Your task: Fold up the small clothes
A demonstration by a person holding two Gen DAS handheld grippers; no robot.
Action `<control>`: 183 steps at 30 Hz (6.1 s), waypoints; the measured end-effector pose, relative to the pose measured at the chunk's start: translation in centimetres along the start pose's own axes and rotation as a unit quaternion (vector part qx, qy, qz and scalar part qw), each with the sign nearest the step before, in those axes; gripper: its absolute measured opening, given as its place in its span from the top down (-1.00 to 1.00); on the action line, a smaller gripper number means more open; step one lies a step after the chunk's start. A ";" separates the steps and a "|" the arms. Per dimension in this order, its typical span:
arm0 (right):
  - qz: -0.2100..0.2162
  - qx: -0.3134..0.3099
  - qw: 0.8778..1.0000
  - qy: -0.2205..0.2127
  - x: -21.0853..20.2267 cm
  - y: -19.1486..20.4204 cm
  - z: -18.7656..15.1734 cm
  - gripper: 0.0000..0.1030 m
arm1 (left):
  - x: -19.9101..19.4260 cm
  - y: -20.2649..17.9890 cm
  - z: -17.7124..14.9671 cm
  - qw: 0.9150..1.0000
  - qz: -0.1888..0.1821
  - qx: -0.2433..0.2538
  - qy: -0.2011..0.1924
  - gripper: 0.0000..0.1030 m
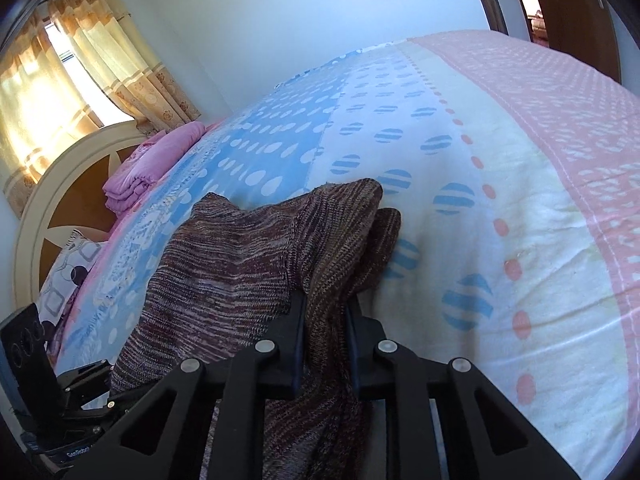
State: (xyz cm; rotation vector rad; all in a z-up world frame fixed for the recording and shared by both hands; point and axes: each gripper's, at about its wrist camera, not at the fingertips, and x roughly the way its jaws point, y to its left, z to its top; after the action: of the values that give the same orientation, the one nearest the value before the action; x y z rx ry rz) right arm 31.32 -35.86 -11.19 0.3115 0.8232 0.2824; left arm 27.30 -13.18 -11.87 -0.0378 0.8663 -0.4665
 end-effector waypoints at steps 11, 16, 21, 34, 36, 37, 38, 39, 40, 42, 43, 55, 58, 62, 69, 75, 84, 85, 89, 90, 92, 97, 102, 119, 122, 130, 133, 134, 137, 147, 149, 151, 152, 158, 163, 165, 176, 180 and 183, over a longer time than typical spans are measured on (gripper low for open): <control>0.043 -0.017 0.999 -0.019 -3.0 4.4 -1.1 0.69 | -5.3 0.6 0.2 0.999 0.022 0.007 -0.022 0.44; 0.069 -0.016 0.997 -0.017 -3.2 7.0 -2.5 0.69 | -8.3 2.0 -0.8 0.999 0.030 -0.003 -0.027 0.44; 0.090 -0.024 0.996 -0.009 -2.6 10.1 -3.8 0.69 | -11.1 3.9 -2.3 0.998 0.039 -0.017 -0.035 0.44; 0.133 -0.055 0.989 0.017 0.5 18.7 -5.5 0.69 | -15.5 8.9 -5.2 0.995 0.064 -0.055 -0.059 0.44; 0.137 -0.059 0.989 0.021 1.0 19.8 -5.6 0.69 | -16.1 9.5 -5.5 0.994 0.066 -0.061 -0.063 0.44; 0.139 -0.061 0.988 0.023 1.2 20.1 -5.6 0.69 | -16.4 10.0 -5.7 0.994 0.067 -0.064 -0.065 0.44; 0.141 -0.064 0.988 0.025 1.4 20.5 -5.7 0.70 | -16.7 10.3 -6.0 0.993 0.067 -0.067 -0.067 0.44; 0.143 -0.066 0.987 0.027 1.6 20.9 -5.7 0.70 | -17.0 10.7 -6.2 0.993 0.068 -0.071 -0.069 0.44; 0.145 -0.069 0.986 0.030 1.8 21.5 -5.8 0.70 | -17.2 11.0 -6.4 0.992 0.069 -0.074 -0.071 0.44; 0.149 -0.074 0.986 0.032 2.1 22.3 -5.8 0.70 | -17.7 11.5 -6.9 0.992 0.070 -0.080 -0.074 0.44; 0.151 -0.076 0.985 0.034 2.3 22.7 -5.8 0.70 | -17.9 11.8 -7.1 0.991 0.071 -0.084 -0.075 0.44; 0.171 -0.107 0.978 0.051 4.0 27.7 -6.2 0.70 | -20.5 14.2 -8.6 0.986 0.091 -0.096 -0.101 0.44; 0.176 -0.116 0.976 0.056 4.5 29.1 -6.2 0.70 | -21.1 14.9 -9.0 0.984 0.094 -0.105 -0.107 0.44; 0.180 -0.131 0.973 0.064 5.2 30.9 -6.1 0.70 | -21.3 15.7 -9.8 0.982 0.102 -0.113 -0.109 0.44; 0.177 -0.156 0.967 0.094 7.6 34.0 -6.0 0.70 | -20.9 17.2 -11.2 0.981 0.122 -0.115 -0.097 0.44; 0.174 -0.165 0.964 0.117 9.9 35.4 -7.1 0.70 | -20.6 18.6 -12.5 0.980 0.124 -0.128 -0.086 0.44; 0.160 -0.170 0.964 0.130 11.2 35.7 -7.7 0.70 | -20.0 19.4 -14.1 0.981 0.124 -0.132 -0.071 0.44; 0.155 -0.171 0.964 0.130 11.4 35.7 -7.8 0.70 | -19.8 19.5 -14.4 0.981 0.126 -0.133 -0.069 0.44; 0.138 -0.173 0.966 0.135 12.4 35.4 -8.3 0.69 | -18.7 20.2 -15.3 0.980 0.134 -0.137 -0.050 0.40; 0.135 -0.172 0.966 0.135 12.6 35.3 -8.5 0.69 | -18.4 20.3 -15.5 0.980 0.136 -0.139 -0.048 0.38; 0.130 -0.167 0.968 0.136 13.0 35.0 -8.8 0.69 | -18.1 20.5 -15.7 0.979 0.141 -0.140 -0.046 0.28; 0.118 -0.153 0.972 0.134 13.6 34.2 -8.9 0.63 | -18.3 19.7 -15.6 0.976 0.178 -0.118 -0.049 0.03; 0.116 -0.159 0.975 0.103 11.5 34.1 -8.9 0.52 | -21.3 18.5 -14.8 0.968 0.219 -0.088 -0.085 -0.26; 0.106 -0.212 0.966 0.106 5.9 34.0 -15.5 0.42 | -17.9 23.3 -14.5 0.938 0.323 -0.108 -0.061 -0.68; 0.071 -0.243 0.962 0.100 5.3 34.1 -16.2 0.42 | -17.1 22.1 -14.3 0.931 0.350 -0.086 -0.057 -0.68; 0.085 -0.214 0.969 0.085 4.8 32.4 -16.3 0.38 | -18.0 23.3 -14.9 0.928 0.339 -0.140 -0.071 -0.95; 0.075 -0.212 0.971 0.081 3.7 32.6 -16.5 0.16 | -20.3 23.0 -16.1 0.936 0.311 -0.154 -0.061 -0.95; 0.069 -0.210 0.972 0.078 3.2 32.5 -16.7 0.07 | -21.1 22.3 -16.4 0.935 0.315 -0.148 -0.063 -0.95; 0.091 -0.175 0.978 0.064 1.1 31.6 -17.3 0.05 | -24.2 19.9 -17.1 0.934 0.326 -0.124 -0.082 -0.95; 0.058 -0.204 0.976 -0.049 -8.7 34.1 -17.8 -0.28 | -29.7 13.6 -16.2 0.941 0.291 -0.077 -0.154 -1.00; 0.054 -0.215 0.972 -0.072 -10.2 34.5 -17.9 -0.30 | -29.9 13.1 -16.1 0.943 0.284 -0.073 -0.157 -1.00; 0.054 -0.216 0.972 -0.080 -11.1 34.7 -17.8 -0.30 | -30.1 12.9 -16.0 0.943 0.281 -0.072 -0.160 -1.00; 0.057 -0.216 0.971 -0.082 -11.4 34.7 -17.8 -0.30 | -30.1 12.8 -16.0 0.943 0.280 -0.072 -0.162 -1.00; 0.057 -0.214 0.971 -0.088 -11.9 34.9 -18.0 -0.30 | -30.5 12.6 -16.2 0.943 0.279 -0.076 -0.166 -1.00; 0.057 -0.215 0.971 -0.085 -11.9 35.0 -18.3 -0.30 | -30.5 12.5 -16.3 0.942 0.280 -0.078 -0.167 -1.00; 0.058 -0.217 0.971 -0.085 -12.0 35.1 -18.4 -0.30 | -30.6 12.6 -16.4 0.942 0.279 -0.081 -0.167 -1.00; 0.059 -0.214 0.971 -0.085 -12.2 35.2 -18.6 -0.30 | -30.6 12.7 -16.4 0.942 0.279 -0.082 -0.166 -1.00; 0.059 -0.214 0.971 -0.086 -12.2 35.1 -18.6 -0.30 | -30.6 12.7 -16.4 0.942 0.278 -0.082 -0.166 -1.00; 0.060 -0.214 0.971 -0.084 -12.2 35.2 -18.7 -0.31 | -30.7 12.7 -16.4 0.942 0.279 -0.083 -0.165 -1.00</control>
State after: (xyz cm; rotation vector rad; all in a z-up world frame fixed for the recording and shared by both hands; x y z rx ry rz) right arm 4.98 -5.04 -1.71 -0.0216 0.5588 0.5308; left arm 3.02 13.35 -3.12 -0.0221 0.5471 0.1456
